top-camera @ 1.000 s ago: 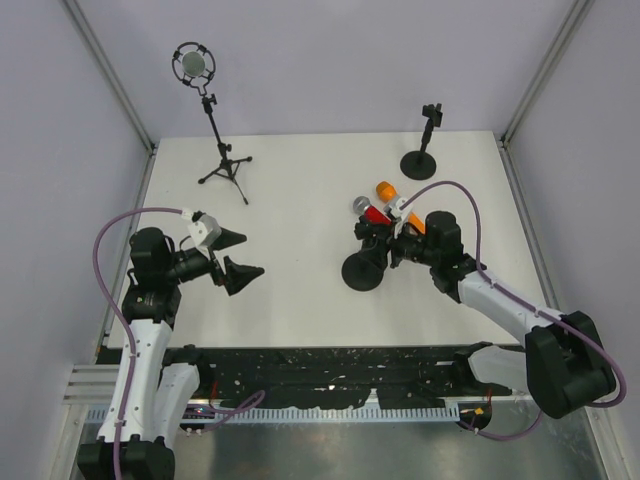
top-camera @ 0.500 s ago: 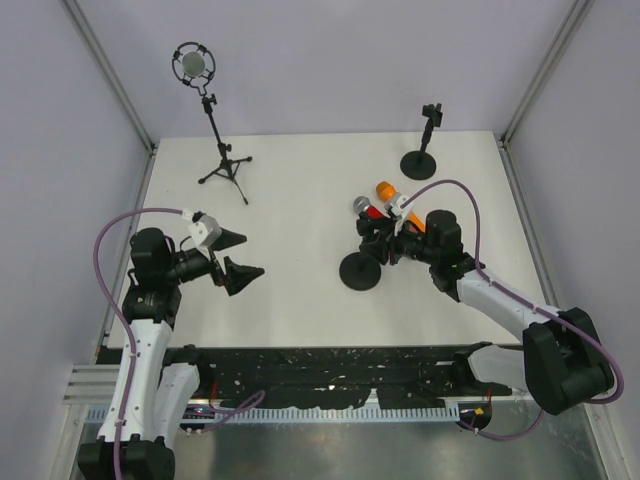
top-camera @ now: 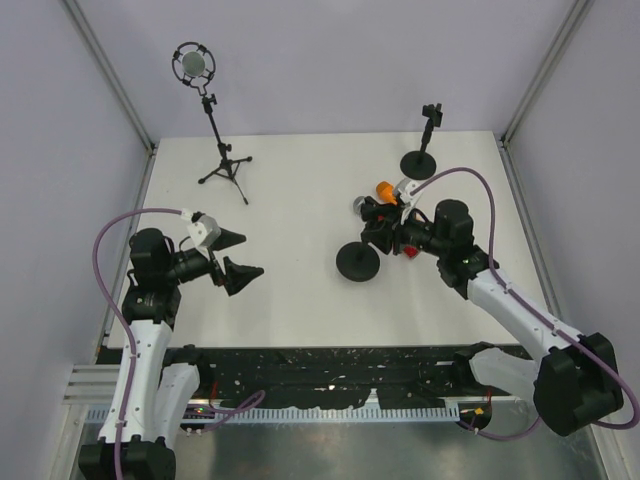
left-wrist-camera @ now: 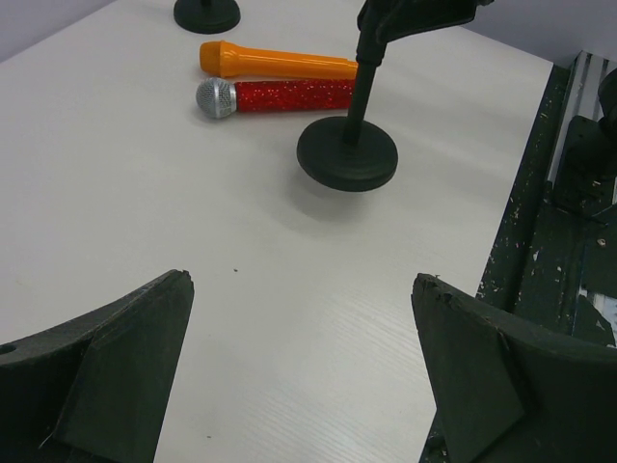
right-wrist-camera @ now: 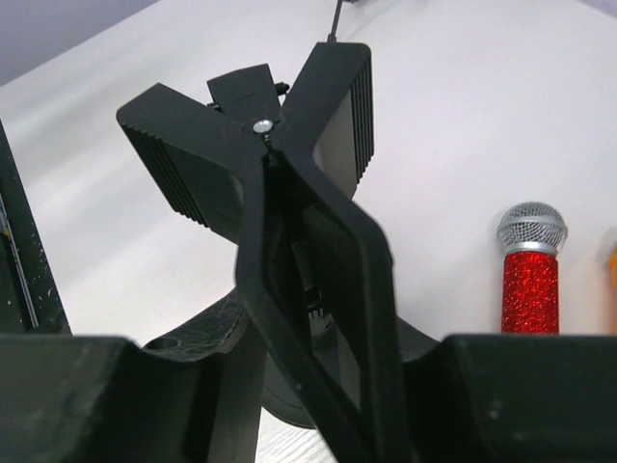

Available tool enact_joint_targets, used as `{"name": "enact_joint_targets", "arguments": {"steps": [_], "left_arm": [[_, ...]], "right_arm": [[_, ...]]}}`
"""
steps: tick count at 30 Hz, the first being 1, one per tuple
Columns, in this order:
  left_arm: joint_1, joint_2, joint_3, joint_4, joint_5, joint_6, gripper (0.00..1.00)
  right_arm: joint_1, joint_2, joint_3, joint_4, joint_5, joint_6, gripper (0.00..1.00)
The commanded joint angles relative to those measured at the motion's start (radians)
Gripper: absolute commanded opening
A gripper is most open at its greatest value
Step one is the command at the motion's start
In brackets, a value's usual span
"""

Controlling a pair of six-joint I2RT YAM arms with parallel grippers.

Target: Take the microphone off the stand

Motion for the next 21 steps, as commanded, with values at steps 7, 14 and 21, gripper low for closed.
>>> {"name": "enact_joint_targets", "arguments": {"steps": [7, 14, 21], "left_arm": [[0.010, -0.017, 0.001, 0.044, 0.026, -0.014, 1.00], [0.010, -0.017, 0.002, 0.044, 0.029, -0.019, 1.00], [0.010, -0.017, 0.004, 0.045, 0.029, -0.017, 1.00]], "right_arm": [[-0.063, -0.105, 0.148, -0.012, 0.056, 0.018, 0.05], [-0.182, -0.096, 0.241, -0.088, 0.122, -0.023, 0.05], [-0.354, -0.047, 0.315, -0.095, 0.129, -0.063, 0.05]]}}
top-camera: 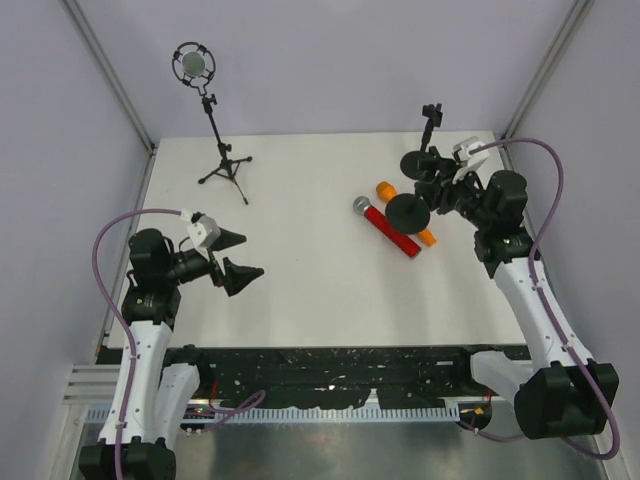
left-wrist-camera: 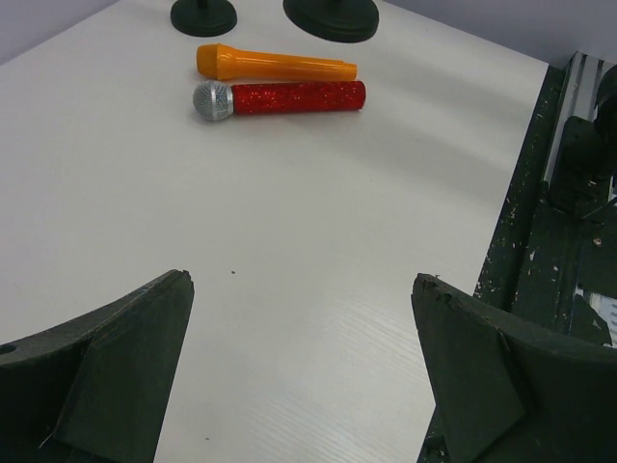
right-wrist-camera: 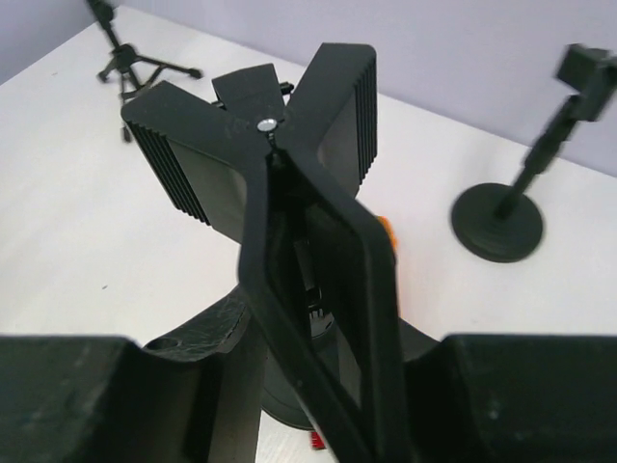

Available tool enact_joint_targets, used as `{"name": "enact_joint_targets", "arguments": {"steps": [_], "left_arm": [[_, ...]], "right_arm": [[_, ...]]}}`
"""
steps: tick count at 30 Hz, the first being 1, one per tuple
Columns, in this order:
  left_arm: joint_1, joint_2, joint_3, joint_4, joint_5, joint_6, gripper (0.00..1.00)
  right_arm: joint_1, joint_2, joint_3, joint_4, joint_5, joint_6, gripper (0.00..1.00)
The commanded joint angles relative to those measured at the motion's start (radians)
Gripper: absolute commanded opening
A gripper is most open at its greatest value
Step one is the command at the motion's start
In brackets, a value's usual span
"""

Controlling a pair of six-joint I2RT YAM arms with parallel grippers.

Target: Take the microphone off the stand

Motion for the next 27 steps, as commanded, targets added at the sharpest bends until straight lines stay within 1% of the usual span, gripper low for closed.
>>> {"name": "enact_joint_targets", "arguments": {"steps": [1, 6, 8, 21, 27], "left_arm": [[0.009, -0.011, 0.002, 0.045, 0.020, -0.013, 1.00], [0.009, -0.008, 0.002, 0.048, 0.025, -0.013, 1.00], [0.009, -0.009, 0.002, 0.049, 0.025, -0.013, 1.00], [0.009, 0.005, 0.002, 0.049, 0.021, -0.015, 1.00], [0.012, 0.008, -0.002, 0.050, 0.017, -0.010, 1.00]], "right_arm": [[-0.115, 0.021, 0.100, 0.086, 0.024, -0.039, 0.05], [-0.226, 0.103, 0.140, 0.124, 0.030, -0.053, 0.05], [-0.249, 0.139, 0.144, 0.147, 0.045, -0.061, 0.06], [-0.288, 0.361, 0.160, 0.299, 0.156, -0.099, 0.05], [-0.315, 0.435, 0.198, 0.319, 0.229, -0.108, 0.06]]}}
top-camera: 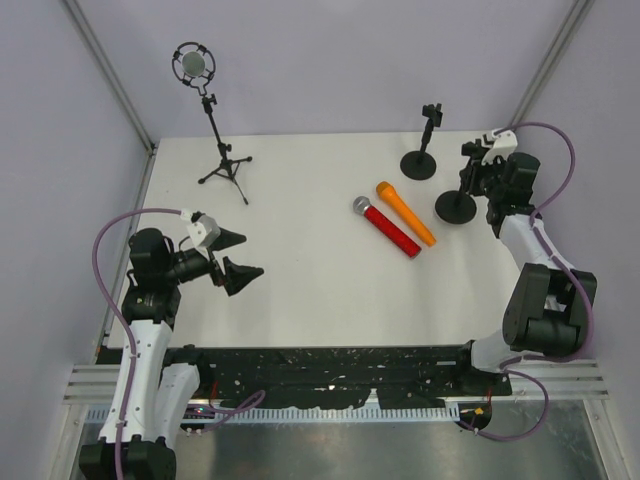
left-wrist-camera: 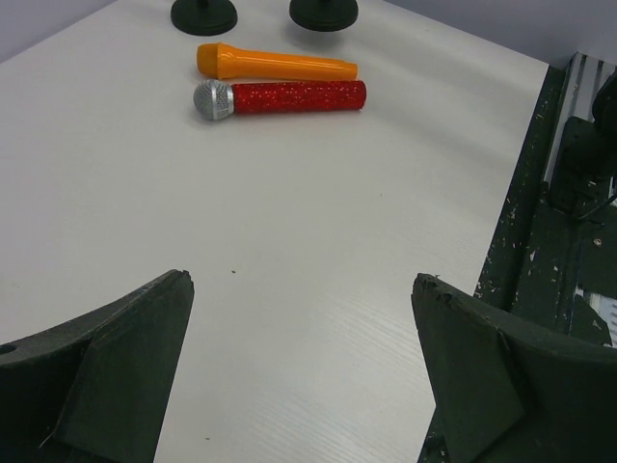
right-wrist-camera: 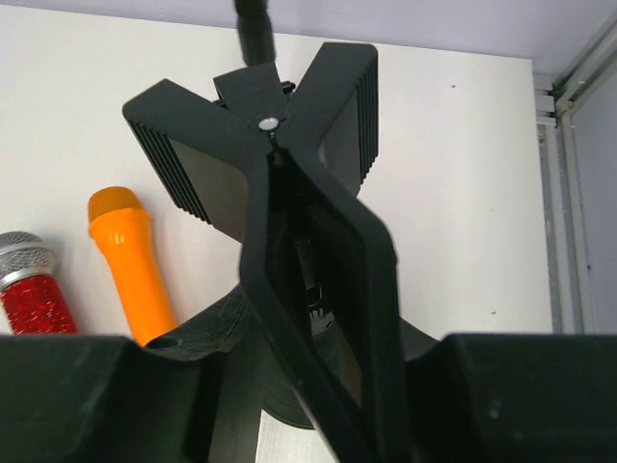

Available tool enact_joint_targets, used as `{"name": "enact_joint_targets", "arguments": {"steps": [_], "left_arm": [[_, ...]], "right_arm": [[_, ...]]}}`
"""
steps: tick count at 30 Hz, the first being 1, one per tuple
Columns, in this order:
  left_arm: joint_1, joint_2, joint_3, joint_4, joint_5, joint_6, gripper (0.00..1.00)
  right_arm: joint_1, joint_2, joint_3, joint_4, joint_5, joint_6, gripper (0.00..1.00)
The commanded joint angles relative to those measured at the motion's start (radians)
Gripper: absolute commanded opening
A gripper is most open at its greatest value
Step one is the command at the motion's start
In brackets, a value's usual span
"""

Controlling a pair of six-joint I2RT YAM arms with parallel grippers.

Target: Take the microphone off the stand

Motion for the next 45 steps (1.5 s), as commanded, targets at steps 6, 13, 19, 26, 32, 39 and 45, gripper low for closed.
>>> {"name": "enact_joint_targets", "arguments": {"steps": [6, 13, 19, 26, 32, 39, 45], "left_arm": [[0.014, 0.012, -0.001, 0.049, 0.015, -0.010, 1.00], [0.032, 0.026, -0.004, 0.048, 0.040, -0.012, 1.00], [0.072, 0.044, -0.007, 0.048, 0.155, -0.015, 1.00], [0.139, 0.061, -0.008, 0.048, 0.248, -0.024, 1.00], [0.168, 0.075, -0.011, 0.046, 0.270, -0.023, 1.00], [0.188, 0.087, -0.018, 0.052, 0.253, -0.016, 1.00], [0.187, 0.086, -0.019, 0.060, 0.235, -0.018, 1.00]], "right_arm": [[-0.065, 0.099, 0.151, 0.201, 0.151, -0.012, 0.05], [-0.075, 0.273, 0.312, 0.238, 0.228, 0.015, 0.05], [-0.075, 0.442, 0.520, 0.249, 0.258, 0.047, 0.05], [-0.073, 0.634, 0.714, 0.283, 0.258, 0.093, 0.05], [-0.059, 0.741, 0.829, 0.286, 0.235, 0.101, 0.05], [-0.045, 0.777, 0.838, 0.306, 0.229, 0.119, 0.11], [-0.045, 0.739, 0.786, 0.303, 0.232, 0.094, 0.76]]}}
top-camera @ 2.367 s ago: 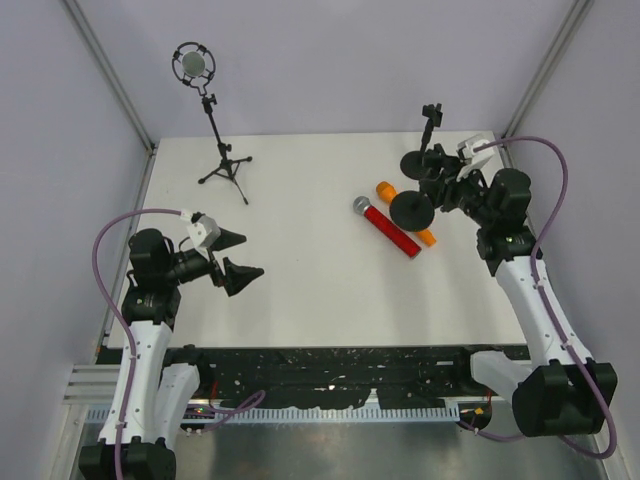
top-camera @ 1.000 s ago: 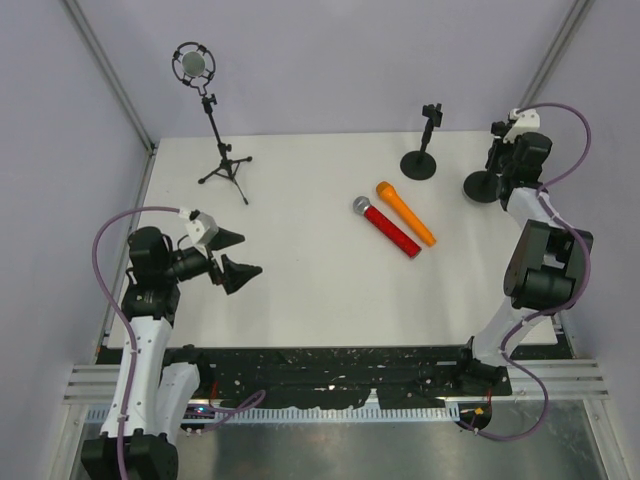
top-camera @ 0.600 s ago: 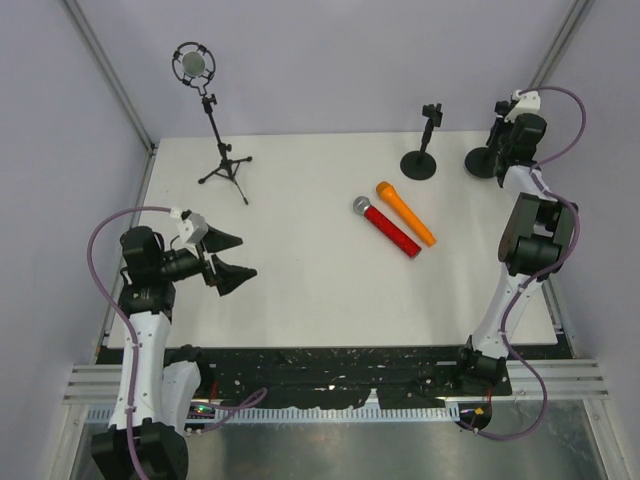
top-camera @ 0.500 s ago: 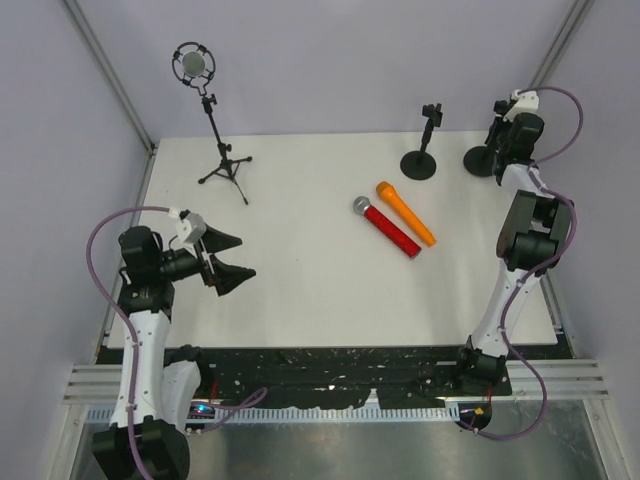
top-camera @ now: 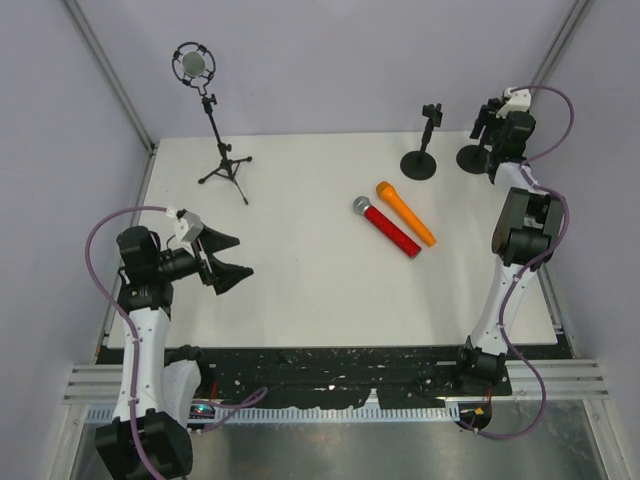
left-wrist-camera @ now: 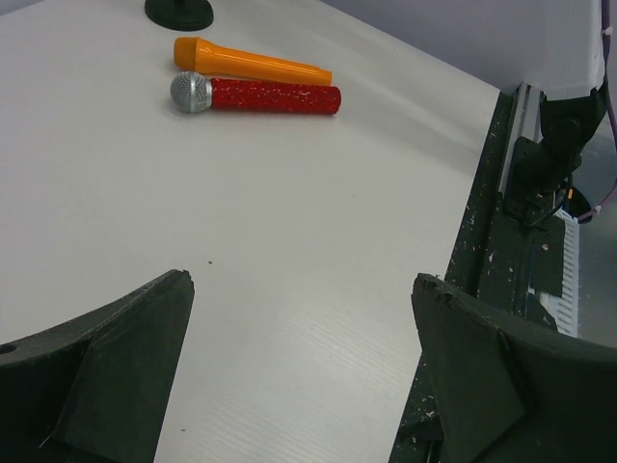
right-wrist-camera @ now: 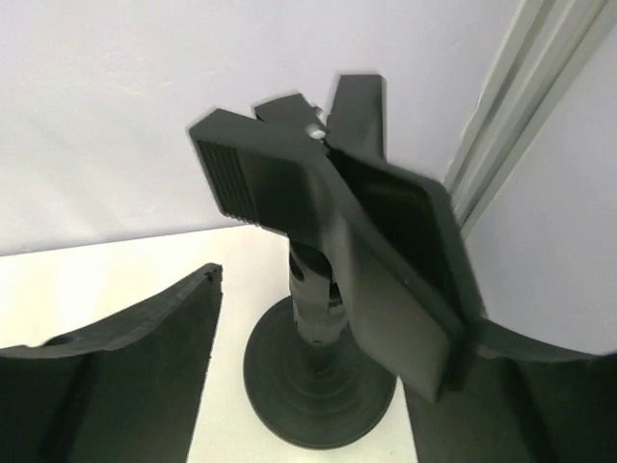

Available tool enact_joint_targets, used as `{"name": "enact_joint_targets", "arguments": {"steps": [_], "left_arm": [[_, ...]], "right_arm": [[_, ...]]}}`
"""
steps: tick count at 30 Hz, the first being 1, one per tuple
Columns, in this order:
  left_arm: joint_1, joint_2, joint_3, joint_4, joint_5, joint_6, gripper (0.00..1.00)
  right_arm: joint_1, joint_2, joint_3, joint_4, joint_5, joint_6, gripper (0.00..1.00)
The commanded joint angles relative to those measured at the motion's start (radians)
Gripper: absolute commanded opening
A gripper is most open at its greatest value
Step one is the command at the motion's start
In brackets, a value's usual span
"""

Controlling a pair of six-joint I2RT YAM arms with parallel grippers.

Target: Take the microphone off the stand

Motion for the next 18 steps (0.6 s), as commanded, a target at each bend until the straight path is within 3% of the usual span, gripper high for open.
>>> {"name": "enact_joint_targets", "arguments": {"steps": [1, 5, 9, 18], "left_arm": [[0.006, -0.005, 0.000, 0.048, -0.001, -0.003, 1.00], [0.006, -0.023, -0.008, 0.088, -0.072, -0.037, 1.00], [0.006, -0.039, -0.018, 0.155, -0.217, -0.097, 1.00], [0.003, -0.031, -0.031, 0.324, -0.471, -0.215, 1.00]], "right_arm": [[0.005, -0.067, -0.015, 0.105, 0.003, -0.034, 0.79], [0.001, -0.139, -0.087, 0.061, 0.005, -0.056, 0.93], [-0.010, -0.287, -0.200, 0.017, 0.011, -0.067, 1.00], [-0.033, -0.619, -0.444, -0.224, 0.025, -0.119, 0.97]]}}
